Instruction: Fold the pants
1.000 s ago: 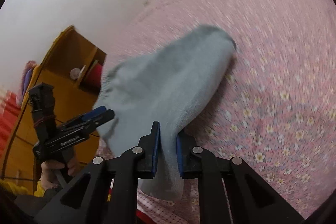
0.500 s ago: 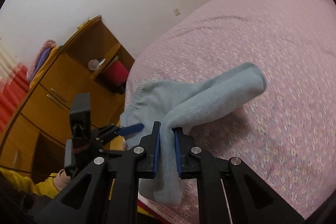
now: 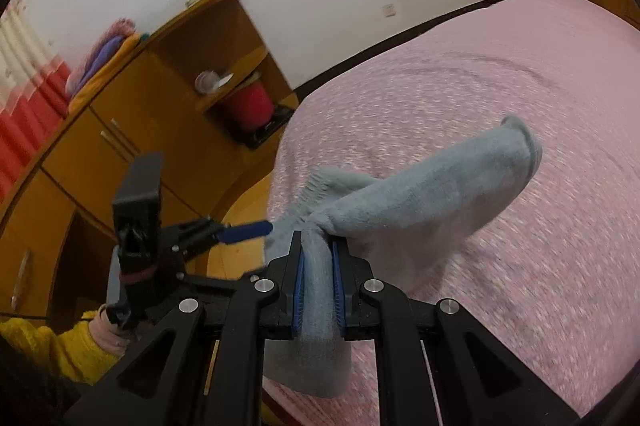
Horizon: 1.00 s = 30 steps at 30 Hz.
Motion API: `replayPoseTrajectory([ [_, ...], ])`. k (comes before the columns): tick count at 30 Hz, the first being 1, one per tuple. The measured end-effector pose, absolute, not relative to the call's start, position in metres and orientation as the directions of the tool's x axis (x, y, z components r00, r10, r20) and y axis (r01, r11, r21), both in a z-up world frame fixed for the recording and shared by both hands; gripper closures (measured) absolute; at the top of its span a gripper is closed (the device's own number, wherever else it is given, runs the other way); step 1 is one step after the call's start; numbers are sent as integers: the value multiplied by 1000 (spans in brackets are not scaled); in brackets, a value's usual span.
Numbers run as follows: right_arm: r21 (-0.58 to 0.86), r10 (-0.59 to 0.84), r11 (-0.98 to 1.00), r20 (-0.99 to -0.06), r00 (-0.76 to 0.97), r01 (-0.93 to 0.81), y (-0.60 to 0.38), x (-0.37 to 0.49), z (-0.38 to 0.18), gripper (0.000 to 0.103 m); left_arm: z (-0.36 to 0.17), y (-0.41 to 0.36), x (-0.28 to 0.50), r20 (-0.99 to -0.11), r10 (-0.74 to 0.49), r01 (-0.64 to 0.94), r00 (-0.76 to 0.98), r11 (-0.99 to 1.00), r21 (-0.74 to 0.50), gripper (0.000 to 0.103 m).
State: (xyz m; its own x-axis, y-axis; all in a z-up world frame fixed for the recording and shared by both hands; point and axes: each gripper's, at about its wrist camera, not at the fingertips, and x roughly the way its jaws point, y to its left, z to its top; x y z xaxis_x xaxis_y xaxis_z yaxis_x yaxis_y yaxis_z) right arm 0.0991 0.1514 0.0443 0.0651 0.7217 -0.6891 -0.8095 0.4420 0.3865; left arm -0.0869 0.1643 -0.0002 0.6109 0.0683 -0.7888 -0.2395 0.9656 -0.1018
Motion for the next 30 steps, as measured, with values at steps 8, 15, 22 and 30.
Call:
replayPoseTrajectory([
  [8, 433, 703, 406, -710, -27, -805, 212, 101, 22, 90, 12, 214, -95, -777, 136, -333, 614, 938, -99, 39],
  [15, 468, 661, 444, -747, -74, -764, 252, 113, -17, 83, 3, 245, -99, -786, 169, -396, 595, 912, -104, 39],
  [22, 547, 747, 408, -661, -77, -731, 231, 117, -6, 75, -6, 263, -111, -800, 193, -459, 569, 881, -113, 39],
  [30, 446, 699, 550, -709, 96, -706, 187, 134, -9, 73, 24, 269, -137, -761, 196, -500, 618, 845, -189, 39],
])
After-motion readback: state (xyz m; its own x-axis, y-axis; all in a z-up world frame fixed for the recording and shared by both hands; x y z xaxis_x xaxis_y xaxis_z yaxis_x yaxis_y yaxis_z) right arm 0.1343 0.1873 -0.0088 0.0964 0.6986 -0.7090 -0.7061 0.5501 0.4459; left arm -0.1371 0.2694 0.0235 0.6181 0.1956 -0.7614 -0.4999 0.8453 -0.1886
